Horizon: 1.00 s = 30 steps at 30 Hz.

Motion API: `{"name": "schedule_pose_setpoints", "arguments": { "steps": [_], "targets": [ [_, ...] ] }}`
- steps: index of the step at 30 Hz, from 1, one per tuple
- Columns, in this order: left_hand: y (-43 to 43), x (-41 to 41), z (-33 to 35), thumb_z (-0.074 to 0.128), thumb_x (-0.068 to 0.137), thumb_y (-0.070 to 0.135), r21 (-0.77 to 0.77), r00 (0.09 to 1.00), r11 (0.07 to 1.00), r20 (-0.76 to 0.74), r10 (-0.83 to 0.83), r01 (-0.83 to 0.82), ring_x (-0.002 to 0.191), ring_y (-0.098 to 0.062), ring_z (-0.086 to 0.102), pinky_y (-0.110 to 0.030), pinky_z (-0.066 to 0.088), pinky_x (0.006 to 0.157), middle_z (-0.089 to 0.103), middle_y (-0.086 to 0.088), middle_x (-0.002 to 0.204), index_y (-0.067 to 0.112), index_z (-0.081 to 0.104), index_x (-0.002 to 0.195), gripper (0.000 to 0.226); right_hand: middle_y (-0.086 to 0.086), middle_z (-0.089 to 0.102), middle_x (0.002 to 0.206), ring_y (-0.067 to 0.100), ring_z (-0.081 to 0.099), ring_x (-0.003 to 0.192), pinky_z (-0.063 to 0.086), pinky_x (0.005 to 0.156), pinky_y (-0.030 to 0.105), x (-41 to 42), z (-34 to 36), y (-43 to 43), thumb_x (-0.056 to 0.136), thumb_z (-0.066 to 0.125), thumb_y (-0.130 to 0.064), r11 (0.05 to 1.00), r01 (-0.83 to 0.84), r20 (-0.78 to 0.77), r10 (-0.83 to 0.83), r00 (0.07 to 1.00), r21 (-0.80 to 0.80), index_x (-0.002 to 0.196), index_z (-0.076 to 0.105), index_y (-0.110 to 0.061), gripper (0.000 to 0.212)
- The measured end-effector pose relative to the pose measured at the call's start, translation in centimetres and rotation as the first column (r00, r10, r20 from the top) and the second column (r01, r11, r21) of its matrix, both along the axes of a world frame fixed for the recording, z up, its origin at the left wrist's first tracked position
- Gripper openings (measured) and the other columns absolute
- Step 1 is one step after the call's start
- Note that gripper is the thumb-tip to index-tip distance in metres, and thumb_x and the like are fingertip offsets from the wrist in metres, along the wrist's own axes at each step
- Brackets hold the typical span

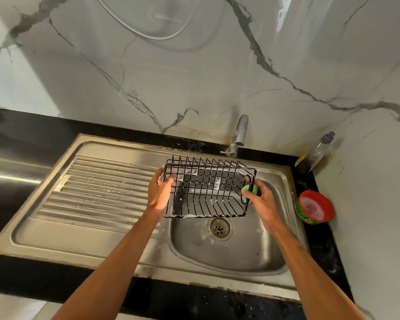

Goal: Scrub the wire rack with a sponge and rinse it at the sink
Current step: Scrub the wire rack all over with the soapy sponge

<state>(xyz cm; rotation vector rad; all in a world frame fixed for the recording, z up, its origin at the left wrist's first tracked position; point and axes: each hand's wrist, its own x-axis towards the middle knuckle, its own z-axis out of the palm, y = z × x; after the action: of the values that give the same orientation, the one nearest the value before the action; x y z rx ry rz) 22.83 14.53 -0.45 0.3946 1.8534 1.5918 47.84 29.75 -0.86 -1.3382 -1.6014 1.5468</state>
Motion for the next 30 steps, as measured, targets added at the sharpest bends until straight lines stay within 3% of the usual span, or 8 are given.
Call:
{"name": "schedule_pose_setpoints", "arguments": {
  "steps": [2, 5, 7, 10, 18, 22, 26, 30],
  "targets": [
    [0.1, 0.8, -0.1, 0.073, 0.078, 0.057, 0.060, 0.999, 0.998, -0.028, 0.030, -0.028, 0.109, -0.028, 0.068, -0.046, 0.055, 0.097, 0.068, -0.009, 0.127, 0.020, 0.047, 0.146, 0.081, -0.003, 0.064, 0.118, 0.018, 0.063, 0.109, 0.055, 0.096, 0.048, 0.1, -0.3, -0.5, 0.090, 0.070, -0.018, 0.970, 0.189, 0.060, -0.200, 0.978, 0.155, 0.123, 0.059, -0.031, 0.037],
    [0.7, 1.0, -2.1, 0.065, 0.053, 0.090, 0.140, 0.996, 0.987, -0.030, 0.085, -0.080, 0.077, 0.002, 0.064, -0.013, 0.054, 0.070, 0.068, 0.016, 0.108, 0.021, 0.048, 0.144, 0.115, -0.001, 0.061, 0.118, 0.017, 0.063, 0.102, 0.059, 0.082, 0.038, -0.5, -0.4, -2.7, 0.096, 0.057, -0.014, 0.846, 0.228, 0.109, -0.316, 0.943, 0.483, 0.129, 0.052, -0.023, 0.034],
    [0.8, 1.3, -0.6, 0.068, 0.056, 0.083, 0.119, 0.995, 0.988, -0.031, 0.100, -0.096, 0.086, 0.004, 0.061, -0.006, 0.049, 0.066, 0.056, 0.019, 0.123, 0.019, 0.040, 0.151, 0.119, -0.004, 0.064, 0.116, 0.012, 0.065, 0.092, 0.056, 0.073, 0.023, -1.7, -0.2, -4.1, 0.097, 0.058, -0.010, 0.845, -0.037, 0.259, -0.121, 0.958, 0.533, 0.131, 0.052, -0.019, 0.036],
    [1.6, 1.8, 0.7, 0.075, 0.087, 0.038, 0.097, 0.997, 0.993, 0.010, 0.070, -0.071, 0.130, -0.021, 0.053, -0.035, 0.047, 0.105, 0.049, 0.003, 0.147, 0.020, 0.040, 0.153, 0.077, 0.002, 0.071, 0.108, 0.012, 0.066, 0.088, 0.054, 0.074, 0.021, -3.6, -0.6, -3.5, 0.088, 0.069, -0.001, 0.744, -0.340, 0.504, 0.005, 0.864, 0.575, 0.118, 0.064, -0.016, 0.034],
    [2.5, 2.8, 1.2, 0.073, 0.088, 0.026, 0.134, 0.996, 0.987, 0.037, 0.084, -0.088, 0.135, -0.031, 0.052, -0.052, 0.042, 0.113, 0.051, -0.005, 0.151, 0.021, 0.049, 0.147, 0.064, 0.006, 0.070, 0.119, 0.015, 0.065, 0.107, 0.054, 0.096, 0.034, -2.9, -0.5, -0.4, 0.087, 0.069, 0.000, 0.667, -0.696, 0.627, 0.429, 0.650, 0.266, 0.109, 0.074, -0.021, 0.031],
    [2.5, 3.7, -0.3, 0.075, 0.078, 0.052, 0.138, 1.000, 0.990, -0.003, 0.014, -0.014, 0.138, -0.030, 0.049, -0.062, 0.040, 0.111, 0.048, -0.001, 0.154, 0.030, 0.047, 0.148, 0.078, 0.008, 0.070, 0.116, 0.018, 0.064, 0.105, 0.053, 0.099, 0.036, -5.1, 1.0, 0.3, 0.086, 0.072, -0.004, 0.729, -0.578, 0.596, 0.293, 0.748, 0.367, 0.111, 0.074, -0.011, 0.025],
    [3.7, 3.9, -1.0, 0.070, 0.060, 0.085, 0.130, 0.999, 0.991, -0.033, -0.028, 0.032, 0.134, -0.029, 0.053, -0.061, 0.044, 0.108, 0.054, 0.000, 0.149, 0.040, 0.051, 0.142, 0.095, 0.010, 0.064, 0.117, 0.026, 0.058, 0.110, 0.048, 0.098, 0.042, -6.3, 0.0, -1.8, 0.089, 0.061, 0.002, 0.573, -0.750, 0.697, 0.389, 0.603, 0.329, 0.108, 0.075, -0.013, 0.028],
    [4.0, 3.9, -2.8, 0.070, 0.066, 0.079, 0.097, 1.000, 0.995, -0.004, -0.022, 0.023, 0.132, -0.030, 0.056, -0.062, 0.045, 0.106, 0.058, -0.001, 0.145, 0.051, 0.052, 0.137, 0.078, 0.004, 0.070, 0.110, 0.012, 0.065, 0.098, 0.056, 0.093, 0.037, -5.4, 0.4, -0.4, 0.087, 0.071, -0.002, 0.686, -0.670, 0.586, 0.429, 0.688, 0.284, 0.102, 0.076, -0.014, 0.020]
  ]
}}
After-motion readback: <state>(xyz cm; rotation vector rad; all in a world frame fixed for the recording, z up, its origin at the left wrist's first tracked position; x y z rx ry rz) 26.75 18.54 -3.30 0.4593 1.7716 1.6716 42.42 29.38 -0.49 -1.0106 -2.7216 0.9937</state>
